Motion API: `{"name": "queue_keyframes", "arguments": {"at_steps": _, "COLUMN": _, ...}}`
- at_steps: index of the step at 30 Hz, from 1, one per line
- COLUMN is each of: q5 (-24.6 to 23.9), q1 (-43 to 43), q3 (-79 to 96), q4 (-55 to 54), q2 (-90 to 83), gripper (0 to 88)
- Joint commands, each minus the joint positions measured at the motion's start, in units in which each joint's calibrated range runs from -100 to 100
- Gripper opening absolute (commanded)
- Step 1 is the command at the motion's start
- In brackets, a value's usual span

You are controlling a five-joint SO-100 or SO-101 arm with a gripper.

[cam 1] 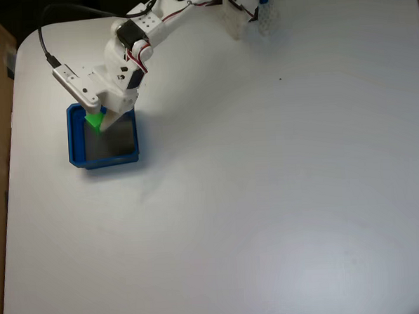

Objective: Pick up green cube and drop it in the blue box

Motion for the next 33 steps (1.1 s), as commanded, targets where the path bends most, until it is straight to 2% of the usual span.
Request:
{"name": "queue_keyframes", "arguments": {"at_steps": 1, "q5": 0.15, "q1": 0.46, "q3": -3.63, "q4": -2.39, "q2": -0.73, "gripper": 1.2}}
{"name": "queue_keyframes", "arguments": {"at_steps": 28, "q5": -0.15, "q1": 0.53, "q3": -3.36, "q4": -1.89, "q2": 2.20, "gripper": 1.4}}
{"name": "queue_keyframes", "arguments": {"at_steps": 33, "q5": -0.15, "q1": 0.53, "q3": -3.27, "q4": -1.73, "q2": 2.20, "gripper": 6.7}}
